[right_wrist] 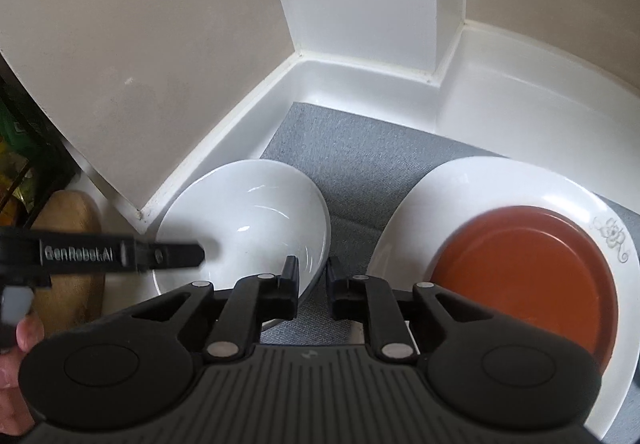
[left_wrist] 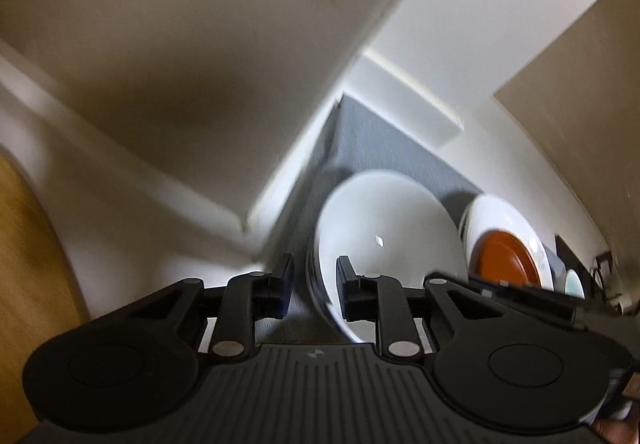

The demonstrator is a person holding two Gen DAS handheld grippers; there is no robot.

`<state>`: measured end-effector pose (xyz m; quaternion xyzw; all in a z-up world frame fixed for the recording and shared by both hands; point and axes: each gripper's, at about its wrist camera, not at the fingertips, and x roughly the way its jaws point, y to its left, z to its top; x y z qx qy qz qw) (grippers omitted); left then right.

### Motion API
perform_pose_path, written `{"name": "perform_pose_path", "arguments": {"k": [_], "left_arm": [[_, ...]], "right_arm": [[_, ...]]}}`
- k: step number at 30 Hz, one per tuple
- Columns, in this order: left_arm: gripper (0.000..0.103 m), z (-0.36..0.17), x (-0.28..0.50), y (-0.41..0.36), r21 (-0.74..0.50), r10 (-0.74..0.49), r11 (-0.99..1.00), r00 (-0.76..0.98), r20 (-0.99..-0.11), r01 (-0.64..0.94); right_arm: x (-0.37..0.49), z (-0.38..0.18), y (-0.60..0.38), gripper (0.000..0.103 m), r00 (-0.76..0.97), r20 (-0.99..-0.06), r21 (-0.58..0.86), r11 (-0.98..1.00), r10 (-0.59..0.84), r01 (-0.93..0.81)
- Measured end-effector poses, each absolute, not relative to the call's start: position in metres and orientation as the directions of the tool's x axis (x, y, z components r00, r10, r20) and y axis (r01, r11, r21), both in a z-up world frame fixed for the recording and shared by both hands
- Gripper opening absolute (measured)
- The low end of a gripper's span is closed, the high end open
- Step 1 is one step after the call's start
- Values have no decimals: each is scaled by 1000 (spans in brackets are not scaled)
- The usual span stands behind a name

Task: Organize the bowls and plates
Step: 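Lift the blue-banded bowl with both grippers off the mat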

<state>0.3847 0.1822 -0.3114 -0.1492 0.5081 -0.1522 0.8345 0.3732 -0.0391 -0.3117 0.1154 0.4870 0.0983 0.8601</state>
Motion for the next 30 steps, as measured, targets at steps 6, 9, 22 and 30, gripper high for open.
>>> {"name": "perform_pose_path", "arguments": {"k": [6,9,22,30], "left_arm": [[12,-309,383,187,-403,-408,909,438,-801,109],[12,-310,383,194,-454,-441,888,423,-791,77],[10,-322,388,193,-459,-427,888,431,-795,33],[10,-313,383,187,-420,-389,907,459,-799,38]], "right_arm": [[372,-308,-36,13,522,-808,289,956,273,-52],[371,-310,-38,13,504,-816,298,953,284,-54],[373,-322,-34,18,512,-803,341,940,305,-24],[371,-320,-35,14,519,-803,337,942,293,-10]]}}
